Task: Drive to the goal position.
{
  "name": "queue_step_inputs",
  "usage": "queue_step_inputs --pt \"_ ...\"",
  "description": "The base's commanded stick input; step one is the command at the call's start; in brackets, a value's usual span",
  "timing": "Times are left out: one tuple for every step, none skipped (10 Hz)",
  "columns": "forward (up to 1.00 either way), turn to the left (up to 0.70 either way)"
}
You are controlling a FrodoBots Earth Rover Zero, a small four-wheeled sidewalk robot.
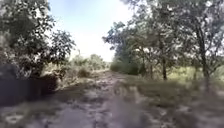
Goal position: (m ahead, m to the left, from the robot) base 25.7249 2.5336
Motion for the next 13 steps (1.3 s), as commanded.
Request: queue_step_inputs --pt "0.7 0.0" --pt "0.7 0.0" --pt "0.7 0.0" --pt "0.7 0.0" --pt "0.7 0.0" --pt "0.7 0.0" --pt "0.7 0.0" --pt "0.7 0.0" --pt "0.7 0.0" --pt "0.7 0.0" --pt "0.7 0.0" --pt "0.7 0.0" --pt "0.7 0.0"
